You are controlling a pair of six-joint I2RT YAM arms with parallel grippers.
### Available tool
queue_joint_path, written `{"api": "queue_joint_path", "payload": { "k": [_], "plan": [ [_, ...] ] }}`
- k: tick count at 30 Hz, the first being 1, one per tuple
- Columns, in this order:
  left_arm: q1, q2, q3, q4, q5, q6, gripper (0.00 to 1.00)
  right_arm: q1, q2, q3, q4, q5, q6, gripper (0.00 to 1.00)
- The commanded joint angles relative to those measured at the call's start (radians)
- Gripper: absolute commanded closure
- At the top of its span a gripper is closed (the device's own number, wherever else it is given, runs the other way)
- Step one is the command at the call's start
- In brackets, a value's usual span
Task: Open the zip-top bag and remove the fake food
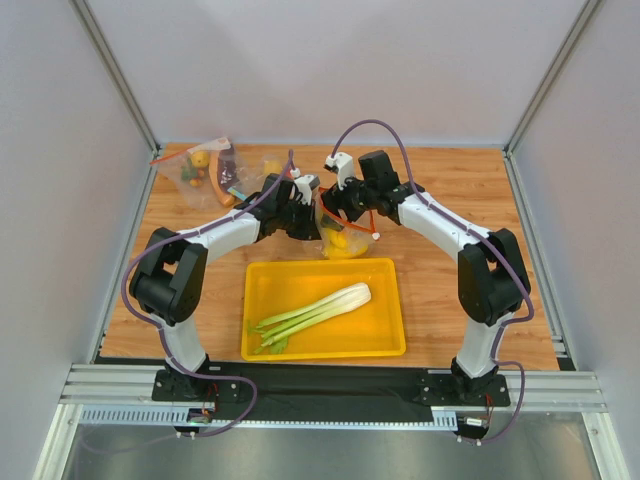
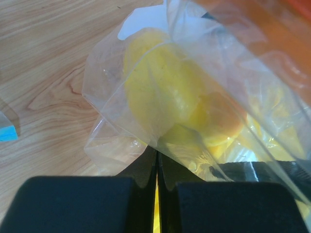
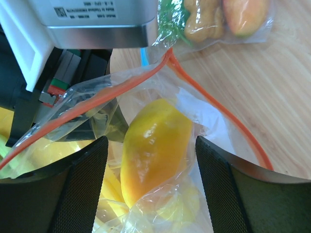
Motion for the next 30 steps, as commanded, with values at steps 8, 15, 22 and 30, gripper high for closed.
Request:
{"api": "queue_joint_path", "payload": {
  "k": [8,15,22,30],
  "plan": [
    [-0.006,-0.019,0.031,0.017,0.020,0.028,1.00,0.006,0.064,0.034,-0.059,-0.065,-0.036,0.20],
    [-0.006,-0.019,0.033,0.016,0.023,0.030,1.00,0.006,0.075,0.040,-0.052,-0.078,-0.032,0.52],
    [-0.006,-0.013,0.040,0.002,0.012,0.028,1.00,0.006,-0.055,-0.044,0.072,0.033,0.034,0.59],
    [-0.006,-0.008,0.042,-0.006,0.006,0.022,1.00,0.004,-0.224,-0.188,0.221,0.186,0.117,0.60]
  ]
}}
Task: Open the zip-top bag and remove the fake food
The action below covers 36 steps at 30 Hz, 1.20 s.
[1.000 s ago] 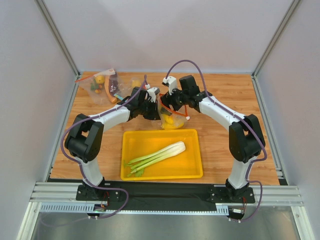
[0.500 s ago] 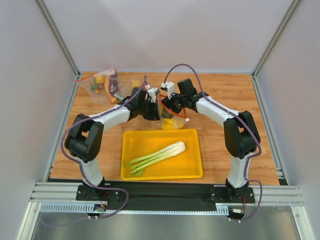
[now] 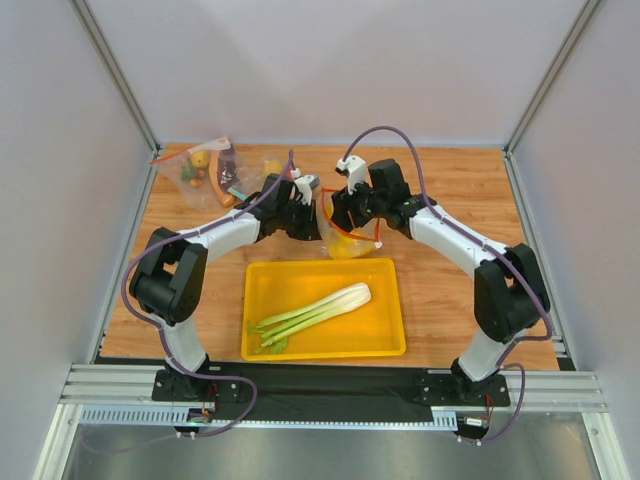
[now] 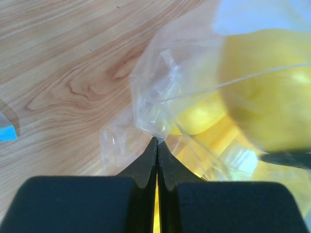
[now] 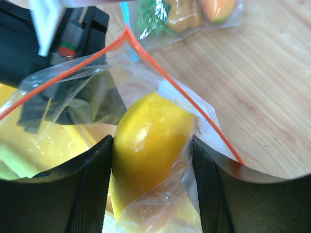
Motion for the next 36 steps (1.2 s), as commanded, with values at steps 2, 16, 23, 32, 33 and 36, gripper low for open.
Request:
{"api": "queue_joint_path", "payload": {
  "k": [2,16,23,32,33,36],
  "plan": [
    [-0.005,-0.007,0.045,-0.001,0.003,0.016,1.00,0.002,-0.141,-0.061,0.154,0.094,0.062,0.60],
    [-0.005,0.005,0.045,-0.001,0.014,0.006,1.00,-0.024,-0.336,-0.188,0.311,0.231,0.311,0.55],
    [-0.007,-0.001,0.039,0.009,0.026,0.000,1.00,-0.025,-0.293,-0.342,0.601,0.090,0.535,0.53],
    [-0.008,0.007,0.045,0.005,0.026,0.004,1.00,-0.022,-0.255,-0.355,0.731,-0.117,0.540,0.41],
    [-0.008,0.006,0.046,0.005,0.026,0.004,1.00,-0.021,-0.255,-0.355,0.733,-0.131,0.537,0.40],
    [-0.008,0.006,0.046,0.006,0.028,0.001,1.00,-0.019,-0.241,-0.351,0.730,-0.140,0.518,0.35]
  ]
}}
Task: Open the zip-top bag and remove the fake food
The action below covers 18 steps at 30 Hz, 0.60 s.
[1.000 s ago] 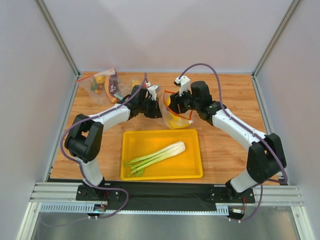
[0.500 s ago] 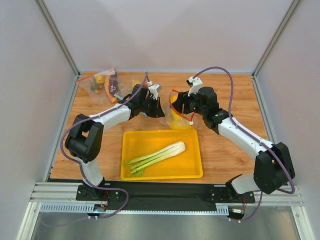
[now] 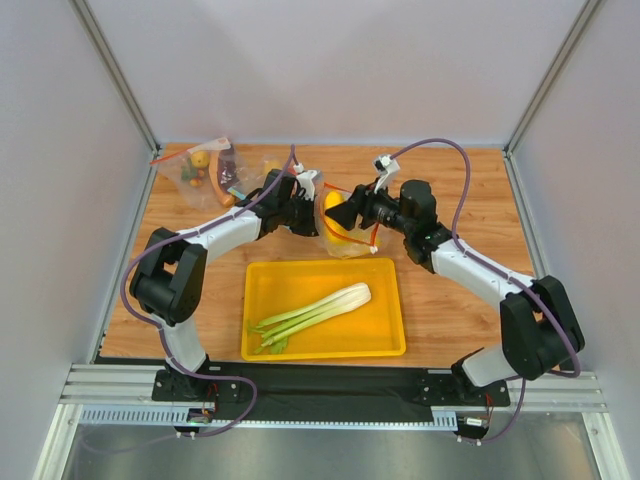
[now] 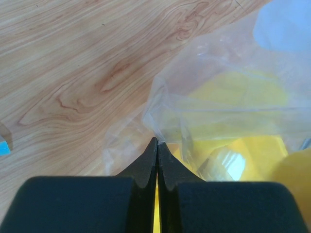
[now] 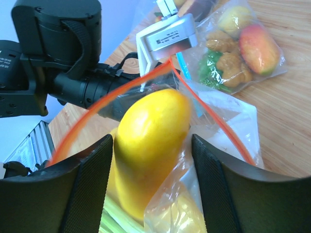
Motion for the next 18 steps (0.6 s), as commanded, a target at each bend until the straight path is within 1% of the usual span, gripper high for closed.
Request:
{"api": "queue_joint_path", "payload": {
  "k": [1,2,5,6,8,11,13,18],
  "plan": [
    [0.000,0.001,0.011,-0.002,0.001,0.006,1.00,0.007,0.011,0.018,0.110,-0.052,-0.025,0.33],
    [0.000,-0.001,0.006,0.001,0.005,0.003,1.00,0.019,0.028,0.027,0.100,-0.056,-0.035,0.31],
    [-0.003,-0.004,0.005,0.009,0.008,0.002,1.00,0.033,0.077,0.050,0.070,-0.086,-0.060,0.31],
    [-0.003,-0.002,0.003,0.009,0.011,0.003,1.00,0.042,0.089,0.053,0.071,-0.097,-0.054,0.31],
    [-0.003,-0.004,0.005,0.007,0.008,0.005,1.00,0.048,0.111,0.052,0.080,-0.100,-0.051,0.36],
    [-0.004,-0.004,0.003,0.004,0.002,0.013,1.00,0.054,0.123,0.059,0.056,-0.086,-0.074,0.34],
    [-0.004,-0.002,0.005,-0.001,0.000,0.019,1.00,0.056,0.117,0.064,0.012,-0.073,-0.116,0.29],
    [-0.004,0.004,0.009,-0.002,0.000,0.019,1.00,0.063,0.076,0.090,-0.180,-0.002,-0.245,0.26]
  ]
}}
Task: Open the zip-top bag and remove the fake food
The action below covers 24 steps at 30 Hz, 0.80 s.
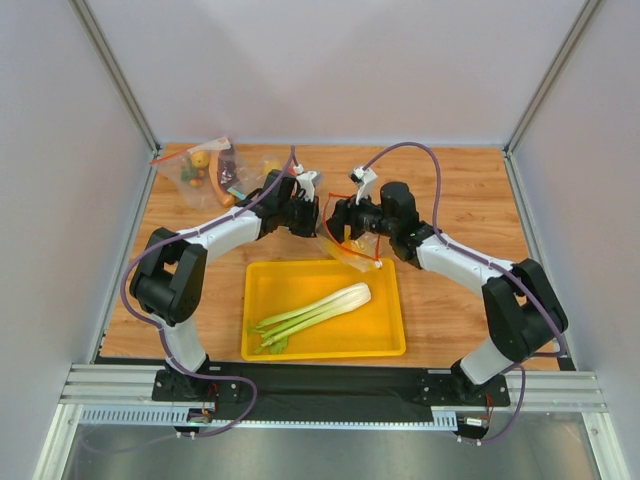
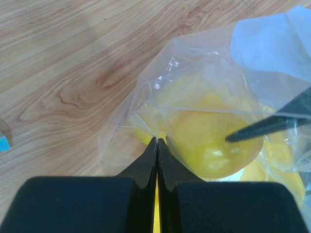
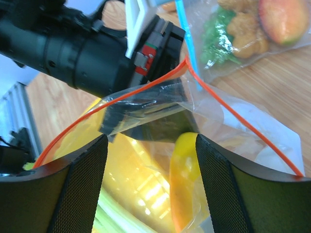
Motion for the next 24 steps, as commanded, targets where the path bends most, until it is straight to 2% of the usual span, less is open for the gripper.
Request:
{"api": "queue_joint_path", "payload": {
  "k": [1,6,14,18,21,24],
  "plan": [
    [-0.004,0.004,0.009,0.015,0.004,0.016,1.00,0.014,-0.057,0.051,-0.138,0.061,-0.153,0.26],
    [-0.004,0.005,0.009,0.013,0.004,0.016,1.00,0.028,-0.059,0.060,-0.267,0.136,-0.233,0.26],
    [-0.004,0.001,0.008,0.013,0.006,0.016,1.00,0.029,-0.051,0.078,-0.368,0.254,-0.328,0.25],
    [-0.004,0.002,0.008,0.012,0.009,0.019,1.00,0.031,-0.019,0.124,-0.454,0.262,-0.377,0.25],
    [-0.004,0.004,0.009,0.010,0.006,0.021,1.00,0.037,-0.019,0.119,-0.462,0.306,-0.391,0.25],
    [-0.006,0.008,0.012,0.007,0.009,0.019,1.00,0.040,-0.071,0.106,-0.430,0.326,-0.400,0.20]
  ]
}}
